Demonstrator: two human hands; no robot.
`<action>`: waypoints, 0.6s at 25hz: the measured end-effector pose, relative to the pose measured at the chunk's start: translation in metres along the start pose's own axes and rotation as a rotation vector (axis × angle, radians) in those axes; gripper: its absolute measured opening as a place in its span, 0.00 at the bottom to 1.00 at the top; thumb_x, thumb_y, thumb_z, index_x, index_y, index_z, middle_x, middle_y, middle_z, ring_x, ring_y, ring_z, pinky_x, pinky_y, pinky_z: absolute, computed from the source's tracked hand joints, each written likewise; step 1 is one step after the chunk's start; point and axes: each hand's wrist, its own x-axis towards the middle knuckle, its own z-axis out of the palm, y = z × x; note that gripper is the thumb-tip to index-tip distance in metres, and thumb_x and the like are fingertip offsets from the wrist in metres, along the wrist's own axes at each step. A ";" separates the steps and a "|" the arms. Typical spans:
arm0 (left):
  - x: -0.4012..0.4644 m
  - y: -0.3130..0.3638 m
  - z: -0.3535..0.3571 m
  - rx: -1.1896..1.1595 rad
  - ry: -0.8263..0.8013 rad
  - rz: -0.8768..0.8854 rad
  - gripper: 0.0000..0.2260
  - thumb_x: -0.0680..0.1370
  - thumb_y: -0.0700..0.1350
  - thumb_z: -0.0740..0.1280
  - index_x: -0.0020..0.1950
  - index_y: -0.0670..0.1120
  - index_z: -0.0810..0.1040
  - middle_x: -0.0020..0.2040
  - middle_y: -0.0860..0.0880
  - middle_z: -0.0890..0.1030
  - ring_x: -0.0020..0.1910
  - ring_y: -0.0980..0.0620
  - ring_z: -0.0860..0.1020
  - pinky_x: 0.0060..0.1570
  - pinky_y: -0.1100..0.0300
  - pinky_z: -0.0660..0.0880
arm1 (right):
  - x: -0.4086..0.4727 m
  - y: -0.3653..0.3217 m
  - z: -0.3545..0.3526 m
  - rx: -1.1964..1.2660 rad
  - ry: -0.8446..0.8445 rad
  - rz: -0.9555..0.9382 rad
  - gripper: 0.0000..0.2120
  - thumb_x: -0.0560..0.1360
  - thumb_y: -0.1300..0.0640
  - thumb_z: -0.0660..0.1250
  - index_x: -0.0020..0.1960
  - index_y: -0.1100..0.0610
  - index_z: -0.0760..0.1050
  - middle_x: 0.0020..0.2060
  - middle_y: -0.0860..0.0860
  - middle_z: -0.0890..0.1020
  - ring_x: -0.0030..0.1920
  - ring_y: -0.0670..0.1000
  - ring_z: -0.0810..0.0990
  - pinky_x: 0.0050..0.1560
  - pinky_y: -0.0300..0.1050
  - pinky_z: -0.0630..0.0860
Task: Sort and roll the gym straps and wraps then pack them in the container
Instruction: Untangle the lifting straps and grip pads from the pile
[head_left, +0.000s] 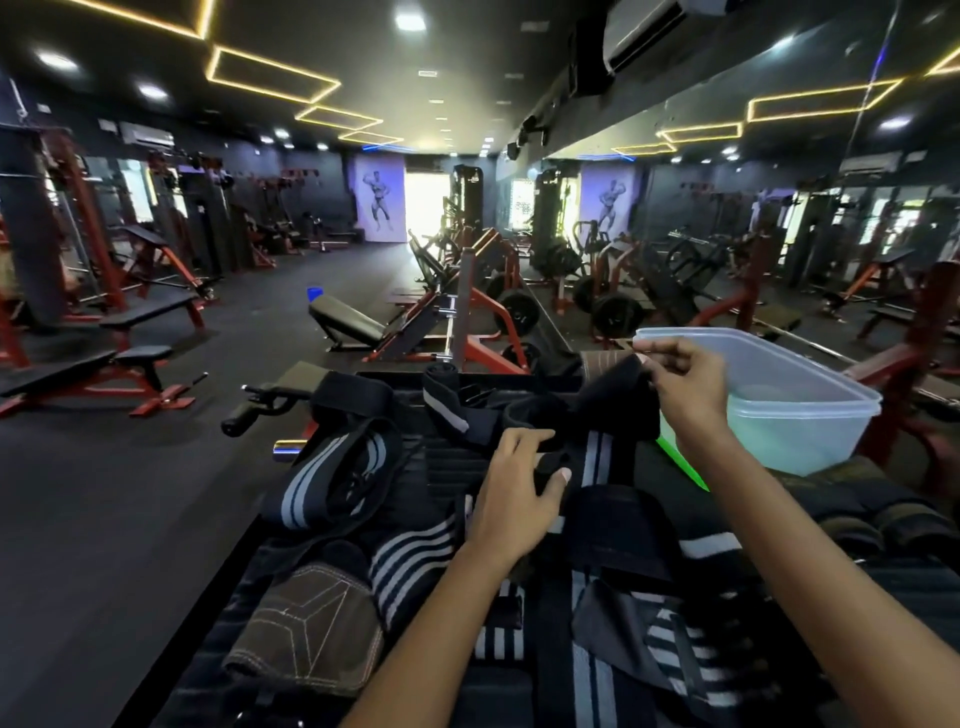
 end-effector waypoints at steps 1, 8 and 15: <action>0.001 0.003 -0.001 -0.080 0.011 -0.031 0.18 0.79 0.47 0.66 0.69 0.50 0.70 0.64 0.53 0.69 0.61 0.56 0.71 0.56 0.67 0.68 | -0.004 -0.005 -0.003 0.025 -0.010 0.007 0.09 0.73 0.67 0.70 0.44 0.53 0.81 0.41 0.54 0.84 0.44 0.51 0.82 0.48 0.45 0.78; 0.016 0.014 -0.011 -0.357 0.008 -0.020 0.19 0.78 0.49 0.67 0.69 0.55 0.71 0.66 0.57 0.69 0.63 0.60 0.71 0.57 0.62 0.74 | -0.033 -0.030 -0.016 0.328 0.042 -0.133 0.09 0.75 0.70 0.66 0.47 0.58 0.80 0.41 0.49 0.84 0.43 0.43 0.82 0.47 0.35 0.78; 0.016 0.016 -0.017 -0.422 0.032 0.000 0.21 0.78 0.48 0.67 0.69 0.62 0.67 0.68 0.59 0.67 0.64 0.61 0.71 0.56 0.59 0.77 | -0.041 -0.041 -0.013 0.609 -0.017 -0.167 0.06 0.69 0.62 0.71 0.44 0.53 0.84 0.42 0.48 0.85 0.48 0.48 0.82 0.52 0.40 0.78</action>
